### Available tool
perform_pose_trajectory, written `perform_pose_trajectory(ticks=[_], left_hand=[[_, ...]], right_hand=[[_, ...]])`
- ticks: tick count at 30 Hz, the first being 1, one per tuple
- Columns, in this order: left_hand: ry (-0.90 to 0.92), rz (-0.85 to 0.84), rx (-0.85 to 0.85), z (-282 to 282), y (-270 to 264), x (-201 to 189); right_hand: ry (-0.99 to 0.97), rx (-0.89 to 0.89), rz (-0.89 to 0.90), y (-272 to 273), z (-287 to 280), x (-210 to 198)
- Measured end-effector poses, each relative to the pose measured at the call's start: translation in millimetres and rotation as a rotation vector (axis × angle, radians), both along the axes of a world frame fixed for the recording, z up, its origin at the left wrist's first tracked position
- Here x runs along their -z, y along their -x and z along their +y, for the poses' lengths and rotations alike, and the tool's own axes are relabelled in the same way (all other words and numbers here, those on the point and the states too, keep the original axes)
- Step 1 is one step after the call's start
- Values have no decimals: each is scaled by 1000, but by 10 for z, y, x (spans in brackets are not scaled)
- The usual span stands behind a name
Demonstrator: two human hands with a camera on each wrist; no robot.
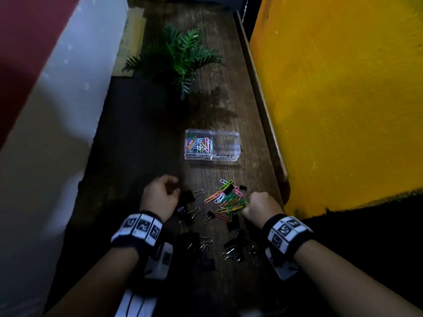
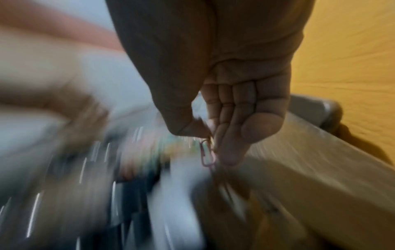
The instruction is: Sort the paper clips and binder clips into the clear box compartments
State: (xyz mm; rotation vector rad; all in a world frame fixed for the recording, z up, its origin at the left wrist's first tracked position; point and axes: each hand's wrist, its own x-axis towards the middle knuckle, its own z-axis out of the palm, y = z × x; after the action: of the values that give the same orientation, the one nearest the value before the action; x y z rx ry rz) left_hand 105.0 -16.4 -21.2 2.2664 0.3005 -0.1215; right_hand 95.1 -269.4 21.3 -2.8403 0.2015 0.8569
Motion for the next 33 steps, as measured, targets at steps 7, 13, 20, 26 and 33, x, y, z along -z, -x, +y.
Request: perform_pose_trajectory(ticks=[7,13,20,26,33], left_hand=[[36,9,72,14,357,49],[-39,72,112,-20,586,-8],[-111,91,351,-271,606,-73],[-391,-23,737,-754,403,-137],[-626,-3,871,-892,439,-51]], right_hand=[[-482,193,-168,-844,264,-326],[-464,135,-120,-1635,710,-225],[-436,164,-225,-1659,711,-140],[-452,141,-322,-973,102,-292],[-370,221,-256,-248,-438,70]])
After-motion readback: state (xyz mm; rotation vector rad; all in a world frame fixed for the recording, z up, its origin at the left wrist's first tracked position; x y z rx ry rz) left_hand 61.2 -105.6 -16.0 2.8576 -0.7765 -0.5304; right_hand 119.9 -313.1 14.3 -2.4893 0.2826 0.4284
